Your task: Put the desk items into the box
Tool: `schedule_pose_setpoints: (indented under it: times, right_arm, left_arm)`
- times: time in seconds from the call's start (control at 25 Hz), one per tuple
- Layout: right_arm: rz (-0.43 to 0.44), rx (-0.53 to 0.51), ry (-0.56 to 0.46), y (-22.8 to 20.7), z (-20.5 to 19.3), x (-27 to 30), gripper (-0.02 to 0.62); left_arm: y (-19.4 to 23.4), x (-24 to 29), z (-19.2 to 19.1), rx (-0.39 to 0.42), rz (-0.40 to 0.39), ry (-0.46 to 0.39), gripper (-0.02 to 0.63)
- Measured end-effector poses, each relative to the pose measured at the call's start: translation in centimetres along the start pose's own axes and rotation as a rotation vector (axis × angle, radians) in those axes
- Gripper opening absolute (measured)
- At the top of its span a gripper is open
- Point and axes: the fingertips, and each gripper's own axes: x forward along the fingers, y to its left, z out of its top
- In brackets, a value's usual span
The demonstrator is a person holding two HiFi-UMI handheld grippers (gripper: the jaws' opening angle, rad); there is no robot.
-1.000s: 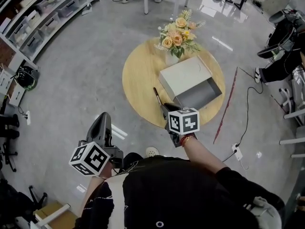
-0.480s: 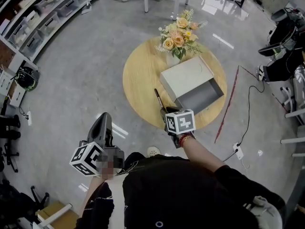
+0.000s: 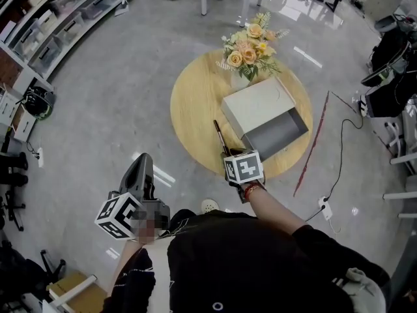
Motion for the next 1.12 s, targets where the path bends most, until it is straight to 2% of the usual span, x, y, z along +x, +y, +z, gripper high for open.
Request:
schedule_pose_setpoints:
  times: [0.52,1.12]
  right_arm:
    - [-0.049,0.001,0.043,-0.9,-0.1,0.1,0.067]
    - [0.024,0.073,0.026,-0.6,-0.3,-1.1,0.064]
  left_arm:
    - [0.4,-1.3,0.4,-0.003,0.023,-0.029,0.011]
    - [-0.8,-1.7,0.7,-0.013,0.009,-0.048,0.011]
